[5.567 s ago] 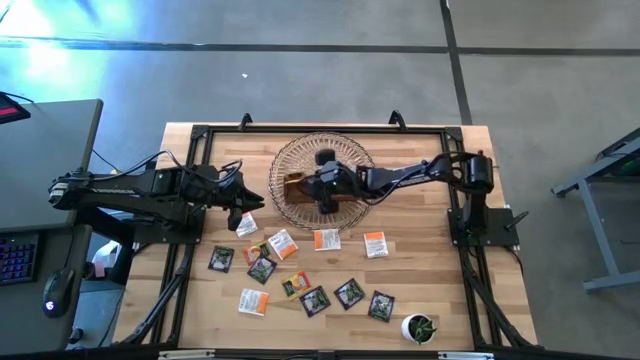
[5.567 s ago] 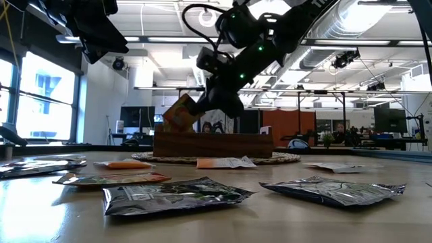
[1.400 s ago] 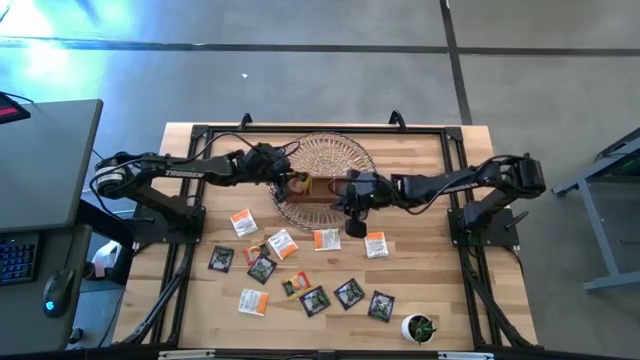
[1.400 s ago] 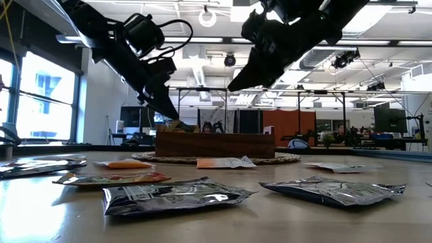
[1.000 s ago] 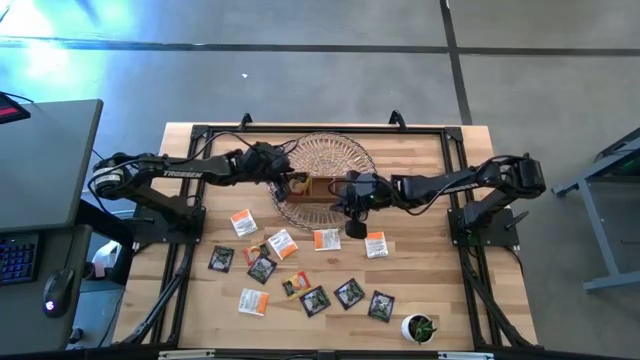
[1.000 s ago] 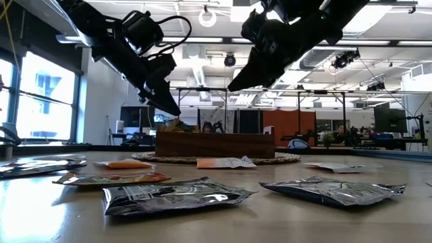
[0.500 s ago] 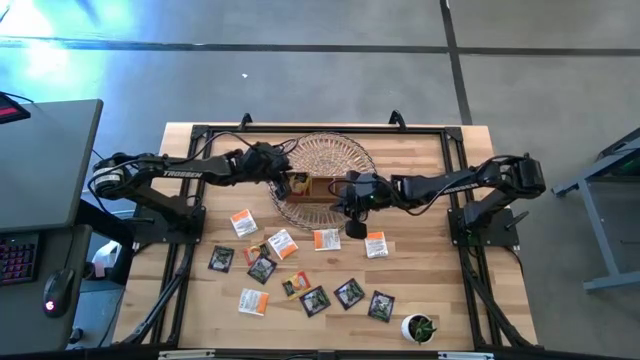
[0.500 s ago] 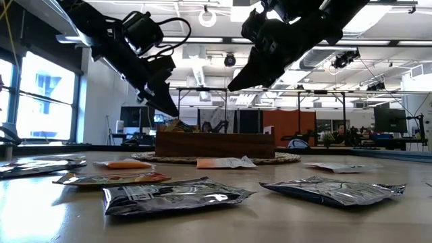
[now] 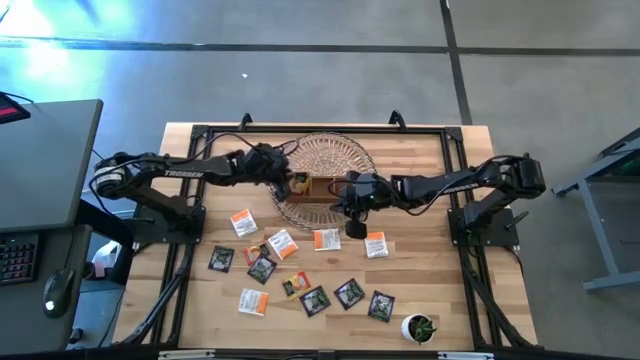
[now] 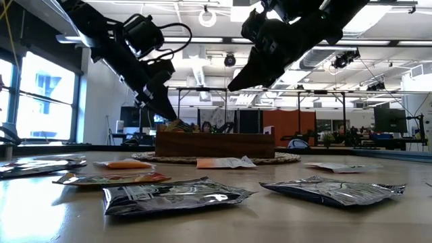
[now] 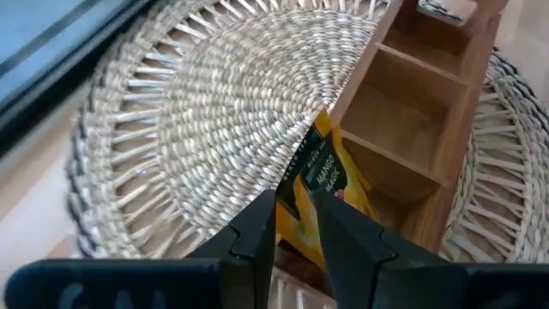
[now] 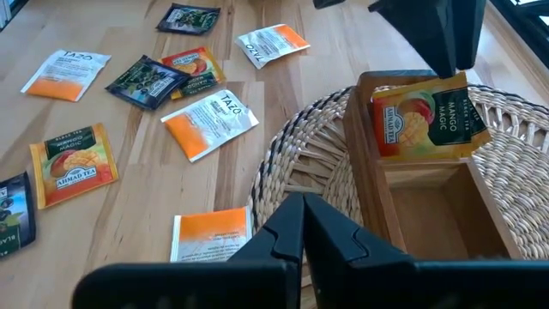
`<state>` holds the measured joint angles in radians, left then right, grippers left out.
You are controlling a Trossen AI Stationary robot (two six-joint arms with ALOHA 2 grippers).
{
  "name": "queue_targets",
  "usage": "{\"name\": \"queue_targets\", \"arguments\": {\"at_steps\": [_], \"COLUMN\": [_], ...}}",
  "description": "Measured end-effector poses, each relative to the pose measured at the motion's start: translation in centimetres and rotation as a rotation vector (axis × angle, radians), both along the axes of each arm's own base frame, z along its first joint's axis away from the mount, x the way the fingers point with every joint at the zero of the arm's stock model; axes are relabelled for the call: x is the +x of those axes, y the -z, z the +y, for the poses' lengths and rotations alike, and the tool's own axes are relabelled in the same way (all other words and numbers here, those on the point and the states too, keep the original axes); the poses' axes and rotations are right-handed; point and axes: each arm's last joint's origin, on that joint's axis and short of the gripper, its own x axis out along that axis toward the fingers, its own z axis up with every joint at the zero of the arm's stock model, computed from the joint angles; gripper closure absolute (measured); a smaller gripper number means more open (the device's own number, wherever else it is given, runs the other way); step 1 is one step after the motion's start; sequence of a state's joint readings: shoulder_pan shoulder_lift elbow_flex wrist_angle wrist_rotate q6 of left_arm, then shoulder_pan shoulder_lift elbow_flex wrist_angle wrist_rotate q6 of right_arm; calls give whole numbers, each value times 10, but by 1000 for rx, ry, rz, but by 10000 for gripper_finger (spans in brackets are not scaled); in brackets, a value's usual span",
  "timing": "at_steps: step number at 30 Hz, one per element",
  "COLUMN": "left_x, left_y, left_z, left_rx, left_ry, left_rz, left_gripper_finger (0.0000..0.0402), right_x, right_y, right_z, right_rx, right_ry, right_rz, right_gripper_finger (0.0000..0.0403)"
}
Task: Pick & Place Tea
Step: Put the yellow tea bag into the left section of the wooden organizer
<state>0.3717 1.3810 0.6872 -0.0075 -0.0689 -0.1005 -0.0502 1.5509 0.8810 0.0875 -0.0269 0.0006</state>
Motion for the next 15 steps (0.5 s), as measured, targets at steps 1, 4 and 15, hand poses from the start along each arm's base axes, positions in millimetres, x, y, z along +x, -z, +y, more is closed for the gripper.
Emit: {"name": "queue_targets", "arguments": {"at_steps": [1, 4, 15], "left_x": [1, 3, 7], "left_y": [3, 9, 17], "left_z": [0, 0, 2], "left_rx": [-16, -42, -43], "left_ry": [7, 16, 14], "left_rz": [5, 19, 37], "left_gripper_finger": [315, 315, 343], "right_x": [0, 0, 0], "right_y": [0, 0, 0], "right_z": [0, 0, 0], "right_rx": [0, 0, 0], "right_ry": [0, 0, 0], "right_rz": [0, 0, -1], "right_gripper_finger": [400, 400, 398]}}
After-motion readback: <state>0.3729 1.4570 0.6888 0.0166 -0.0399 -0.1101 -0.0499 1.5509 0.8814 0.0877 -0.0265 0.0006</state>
